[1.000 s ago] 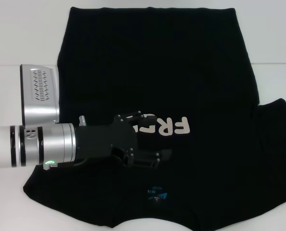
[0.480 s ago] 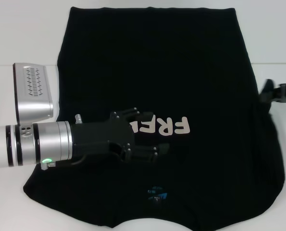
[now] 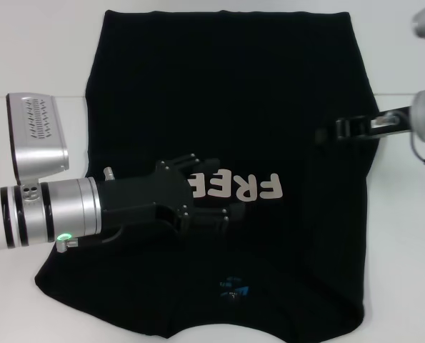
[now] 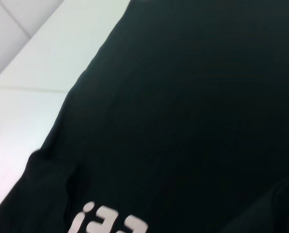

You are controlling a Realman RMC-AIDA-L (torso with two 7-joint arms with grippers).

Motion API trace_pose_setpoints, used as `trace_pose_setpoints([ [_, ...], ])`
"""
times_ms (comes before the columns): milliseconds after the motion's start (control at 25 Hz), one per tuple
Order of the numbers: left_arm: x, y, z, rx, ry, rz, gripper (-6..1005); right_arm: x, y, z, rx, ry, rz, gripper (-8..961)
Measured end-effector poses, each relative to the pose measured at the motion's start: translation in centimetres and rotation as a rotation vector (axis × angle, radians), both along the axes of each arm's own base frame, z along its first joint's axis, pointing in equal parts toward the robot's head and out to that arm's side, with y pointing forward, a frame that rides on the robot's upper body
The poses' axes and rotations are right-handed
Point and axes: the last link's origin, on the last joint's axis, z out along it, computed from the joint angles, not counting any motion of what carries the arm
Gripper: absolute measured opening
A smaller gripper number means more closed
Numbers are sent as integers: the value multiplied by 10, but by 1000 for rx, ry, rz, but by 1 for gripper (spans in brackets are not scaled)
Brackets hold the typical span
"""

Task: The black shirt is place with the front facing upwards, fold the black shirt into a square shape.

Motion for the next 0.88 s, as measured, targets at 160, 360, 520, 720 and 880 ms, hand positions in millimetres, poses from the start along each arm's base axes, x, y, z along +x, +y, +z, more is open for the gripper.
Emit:
trace_pose_setpoints([
  [160,-2,1,3,3,-14,27,944,-10,0,-14,-21,-25,37,61],
  [360,-5,1,5,16,-27,45,944,-9,0,-10,-15,-22,46,160],
  [520,-4,2,6,19,-31,48,944,-3,0,-1,-13,-24,31,249],
  [720,-4,3,7,15,-35,57,944,9,-3,9,-33,-28,-24,404],
  [880,-2,4,8,17,-38,57,944,17,-11,18,-74,-22,-50,564],
])
